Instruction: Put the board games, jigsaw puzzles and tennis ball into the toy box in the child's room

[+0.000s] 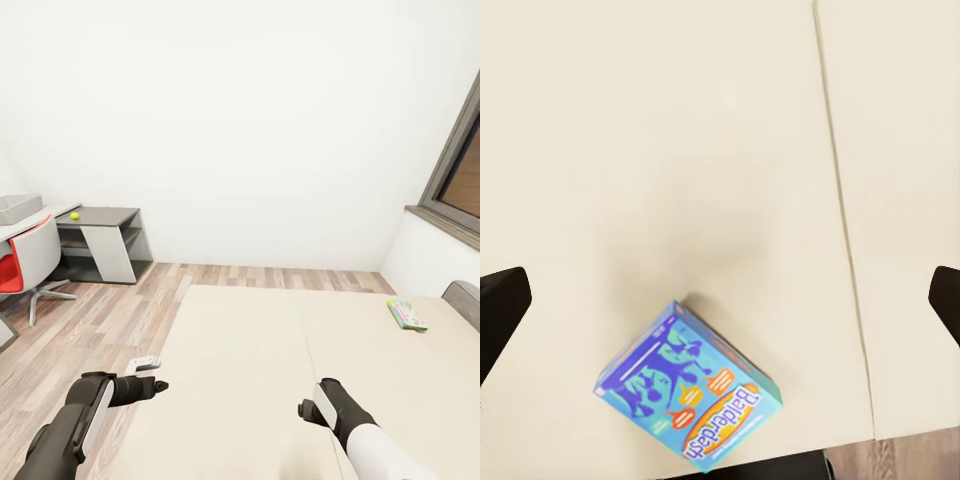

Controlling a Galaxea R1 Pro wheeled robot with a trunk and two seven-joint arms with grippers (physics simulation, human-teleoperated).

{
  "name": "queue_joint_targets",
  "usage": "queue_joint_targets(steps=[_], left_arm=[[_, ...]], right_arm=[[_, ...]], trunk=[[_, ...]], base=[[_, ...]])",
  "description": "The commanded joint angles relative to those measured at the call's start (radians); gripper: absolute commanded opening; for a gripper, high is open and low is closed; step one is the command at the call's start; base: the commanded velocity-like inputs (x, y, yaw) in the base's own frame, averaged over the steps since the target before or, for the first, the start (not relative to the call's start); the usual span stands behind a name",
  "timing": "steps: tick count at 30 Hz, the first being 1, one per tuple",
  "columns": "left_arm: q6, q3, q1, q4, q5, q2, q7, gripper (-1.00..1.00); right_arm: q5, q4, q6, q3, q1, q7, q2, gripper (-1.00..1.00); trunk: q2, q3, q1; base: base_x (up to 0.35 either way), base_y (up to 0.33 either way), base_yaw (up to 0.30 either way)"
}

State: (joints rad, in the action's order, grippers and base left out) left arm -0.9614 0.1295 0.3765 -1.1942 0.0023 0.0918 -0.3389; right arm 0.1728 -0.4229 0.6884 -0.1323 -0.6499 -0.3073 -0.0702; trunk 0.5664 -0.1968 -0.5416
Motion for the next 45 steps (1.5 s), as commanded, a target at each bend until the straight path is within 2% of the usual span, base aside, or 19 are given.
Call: queue_joint_targets(steps=[1, 39, 45], left_arm=[[-0.005, 0.001, 0.001, -0.001, 0.000, 0.000, -0.003, 1.00], [-0.002, 0.002, 0.001, -0.001, -0.003, 0.002, -0.003, 1.00], [-0.002, 0.002, 0.001, -0.001, -0.002, 0.002, -0.003, 1.00]], right_arm=[[0.011, -0.003, 0.001, -0.002, -0.001, -0.008, -0.001, 1.00], [0.005, -0.007, 0.000, -0.001, -0.001, -0.010, -0.011, 1.00], [0.005, -0.007, 0.000, -0.001, -0.001, -0.011, -0.011, 1.00]], trunk=[[0.002, -0.002, 0.000], [0.002, -0.002, 0.000], [0.002, -0.002, 0.000]], base=[[0.000, 0.000, 0.000], [0.000, 0.000, -0.015], [0.000, 0.000, -0.149]])
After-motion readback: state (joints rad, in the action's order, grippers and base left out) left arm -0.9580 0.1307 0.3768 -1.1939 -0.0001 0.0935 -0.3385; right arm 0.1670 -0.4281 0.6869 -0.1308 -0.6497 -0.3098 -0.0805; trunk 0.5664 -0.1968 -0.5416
